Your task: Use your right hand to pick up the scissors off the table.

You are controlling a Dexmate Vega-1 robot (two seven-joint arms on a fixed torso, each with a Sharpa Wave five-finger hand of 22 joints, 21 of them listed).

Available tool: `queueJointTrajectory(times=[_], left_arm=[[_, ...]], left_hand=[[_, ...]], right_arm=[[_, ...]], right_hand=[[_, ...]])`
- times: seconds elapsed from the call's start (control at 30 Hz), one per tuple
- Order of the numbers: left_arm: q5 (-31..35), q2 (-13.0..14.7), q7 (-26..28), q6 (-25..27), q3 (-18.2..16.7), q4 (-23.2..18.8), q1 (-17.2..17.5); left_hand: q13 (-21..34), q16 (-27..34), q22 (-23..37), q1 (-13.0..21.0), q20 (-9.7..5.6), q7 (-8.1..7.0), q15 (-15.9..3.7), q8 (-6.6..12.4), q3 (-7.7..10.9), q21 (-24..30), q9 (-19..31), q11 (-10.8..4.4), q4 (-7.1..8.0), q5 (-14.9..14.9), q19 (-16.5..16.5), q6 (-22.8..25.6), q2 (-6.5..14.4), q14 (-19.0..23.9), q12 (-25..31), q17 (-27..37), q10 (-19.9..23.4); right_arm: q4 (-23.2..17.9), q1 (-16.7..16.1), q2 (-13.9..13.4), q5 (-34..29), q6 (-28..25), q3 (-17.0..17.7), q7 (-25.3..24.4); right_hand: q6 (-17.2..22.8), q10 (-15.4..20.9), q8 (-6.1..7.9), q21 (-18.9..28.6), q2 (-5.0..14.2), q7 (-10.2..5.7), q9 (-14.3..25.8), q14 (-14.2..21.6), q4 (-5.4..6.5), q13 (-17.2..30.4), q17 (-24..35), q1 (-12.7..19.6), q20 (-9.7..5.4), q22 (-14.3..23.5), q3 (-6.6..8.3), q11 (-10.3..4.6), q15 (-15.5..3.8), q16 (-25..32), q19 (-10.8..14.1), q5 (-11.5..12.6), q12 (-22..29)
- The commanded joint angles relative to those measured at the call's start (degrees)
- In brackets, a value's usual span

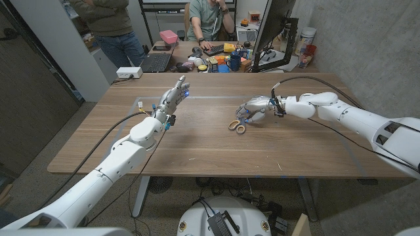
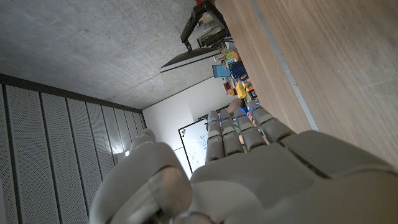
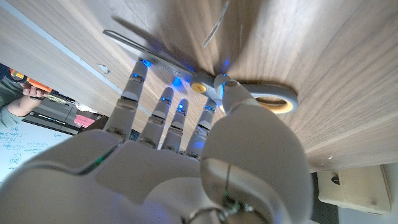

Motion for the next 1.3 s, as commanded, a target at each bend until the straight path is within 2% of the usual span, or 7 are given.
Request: queueJointTrajectory(times=[0.03, 0.13, 0.2, 0.27, 0.63, 1.3], left_arm=[[0.3, -0.1, 0.4, -0.9, -0.3, -0.4, 0.3], [0.3, -0.2, 0.5, -0.8, -0.4, -0.5, 0.3], [0.3, -0.2, 0.4, -0.9, -0.4, -0.4, 0.4], [0.3, -0.2, 0.5, -0.8, -0.4, -0.5, 0.4], [0.3, -0.9, -0.7, -1.9, 0.1, 1.0, -0.5], [-0.1, -1.6, -1.8, -3.3, 0.0, 3.5, -1.4]], left_hand=[[0.3, 0.2, 0.2, 0.1, 0.21, 0.06, -0.03, 0.15, -0.65, 0.4, 0.2, -0.52, -0.01, 0.1, 0.0, 0.6, 0.6, -0.2, 0.0, 0.2, 0.1], [0.3, 0.2, 0.2, 0.1, 0.4, 0.03, -0.02, 0.16, -0.68, 0.4, 0.2, -0.59, -0.01, 0.1, -0.1, 0.6, 0.6, -0.2, 0.0, 0.2, 0.1], [0.3, 0.2, 0.2, 0.1, 0.42, 0.05, -0.04, 0.16, -0.69, 0.4, 0.2, -0.58, -0.01, 0.1, -0.1, 0.6, 0.6, -0.2, 0.0, 0.2, 0.2], [0.3, 0.2, 0.2, 0.1, 0.43, 0.05, -0.05, 0.17, -0.72, 0.4, 0.2, -0.75, -0.01, 0.1, -0.1, 0.6, 0.6, -0.2, 0.0, 0.2, 0.1], [0.3, 0.2, 0.2, 0.1, 0.51, -0.01, -0.06, 0.18, -0.81, 0.4, 0.2, -0.7, -0.01, 0.1, -0.2, 0.7, 0.7, -0.2, 0.0, 0.2, 0.1], [0.3, 0.2, 0.2, 0.1, 0.53, 0.04, -0.06, 0.14, -0.99, 0.4, 0.2, -0.66, -0.01, 0.1, -0.3, 0.7, 0.8, -0.3, 0.0, 0.2, 0.0]], right_arm=[[1.8, -0.3, 0.2, 1.6, 0.5, 0.1, -1.7], [2.2, -0.5, 0.2, 2.1, 0.8, 0.3, -3.0], [1.5, -0.9, -0.3, 2.4, 0.5, 0.7, -3.4], [0.8, -1.2, -0.7, 2.7, 0.0, 1.1, -3.5], [-3.2, -3.0, -2.8, 4.6, -1.7, 3.7, -2.0], [-11.2, -5.1, -5.3, 6.2, -5.7, 8.6, 1.9]], right_hand=[[7.5, 2.9, 4.61, 2.2, 0.63, 2.09, 2.7, 4.7, -0.16, 3.3, 2.3, 2.8, -9.4, 0.5, 1.25, 0.13, -3.37, 2.3, 11.7, -0.9, 2.5], [11.2, 6.4, 8.2, 4.3, 0.63, 3.18, 5.0, 10.0, -0.09, 6.2, 4.0, 4.7, -12.23, 0.5, 1.48, -0.19, -5.27, 4.3, 15.6, -1.9, 5.1], [12.4, 8.3, 9.92, 5.0, 0.27, 3.6, 6.2, 13.2, -0.01, 7.7, 4.8, 5.2, -13.13, 0.6, 1.4, -0.54, -6.37, 5.3, 16.4, -2.5, 6.7], [12.3, 10.3, 10.76, 5.5, 0.55, 3.75, 7.0, 15.4, 0.14, 8.7, 5.5, 5.7, -13.98, 0.7, 1.55, -1.29, -7.41, 6.1, 17.0, -2.8, 8.0], [12.9, 12.1, 12.53, 6.2, 0.46, 4.65, 8.4, 17.2, 0.18, 10.7, 6.7, 6.1, -14.52, 0.8, 1.84, -1.32, -7.43, 6.6, 17.4, -3.7, 9.5], [12.4, 12.3, 14.26, 7.0, 0.09, 4.95, 10.2, 18.7, 0.14, 13.1, 7.9, 6.5, -14.59, 0.9, 2.52, -1.31, -7.75, 7.1, 17.3, -5.2, 10.2]])
